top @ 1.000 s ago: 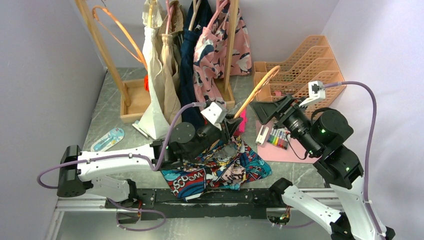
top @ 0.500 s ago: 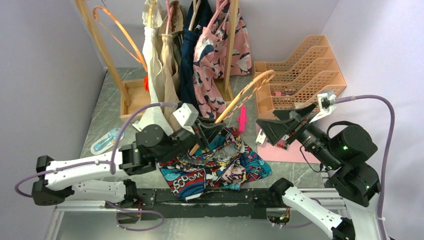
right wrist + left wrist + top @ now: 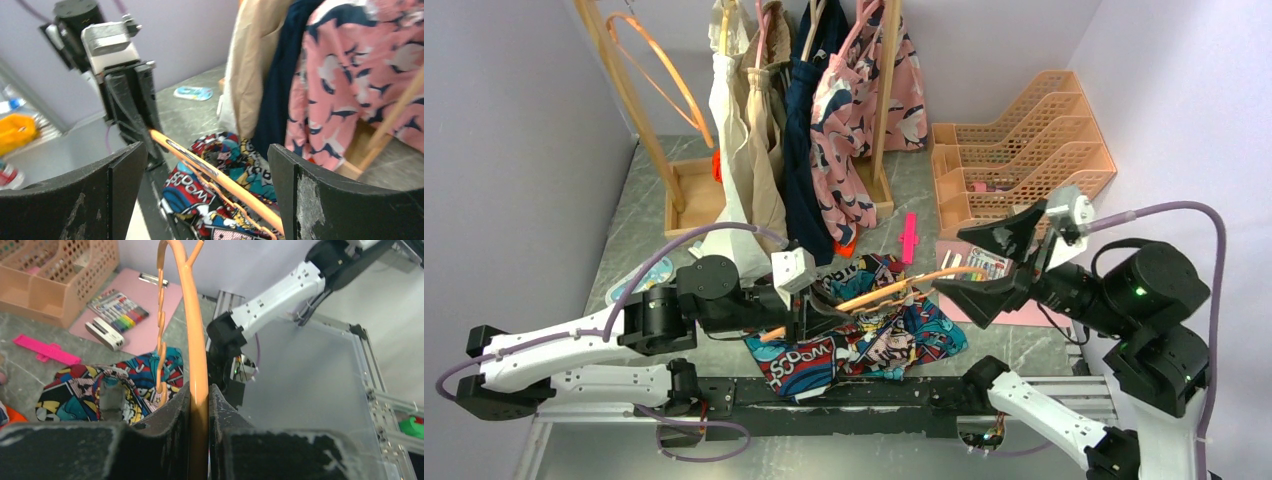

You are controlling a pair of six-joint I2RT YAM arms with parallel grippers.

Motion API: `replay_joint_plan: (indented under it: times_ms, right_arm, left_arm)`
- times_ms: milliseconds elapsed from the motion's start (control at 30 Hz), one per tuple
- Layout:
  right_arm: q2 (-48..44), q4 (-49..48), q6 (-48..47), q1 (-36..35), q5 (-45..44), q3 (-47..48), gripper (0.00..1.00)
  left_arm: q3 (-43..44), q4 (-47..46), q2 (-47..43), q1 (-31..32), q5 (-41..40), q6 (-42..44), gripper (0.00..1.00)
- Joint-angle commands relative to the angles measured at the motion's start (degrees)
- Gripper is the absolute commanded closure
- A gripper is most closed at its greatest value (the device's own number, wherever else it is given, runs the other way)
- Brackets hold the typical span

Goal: Place the shorts on the hanger
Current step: Adjust the hanger.

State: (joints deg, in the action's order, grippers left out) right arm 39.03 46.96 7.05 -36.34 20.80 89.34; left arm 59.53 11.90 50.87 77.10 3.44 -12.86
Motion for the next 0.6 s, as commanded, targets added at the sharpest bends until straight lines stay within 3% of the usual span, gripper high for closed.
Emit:
replay_joint_plan:
  times_ms: [0,400,567]
  right_arm:
    - [1.6,2.4,-3.6,0.0,14.3,-1.1,0.05]
    - [-2.7,5.3,-7.0,-0.1,17.3,-6.6,0.05]
    - [-3.0,4.3,-7.0,0.0,20.6,-9.4,0.09]
  left_arm:
    - [4.1,3.9,-1.1,0.2,4.5,1.2,0.93]
    - [5.6,3.6,-3.6,0.2,10.0,2.6,0.93]
    - [3.1,-1.0,-7.2,0.2,11.7,2.6,0.93]
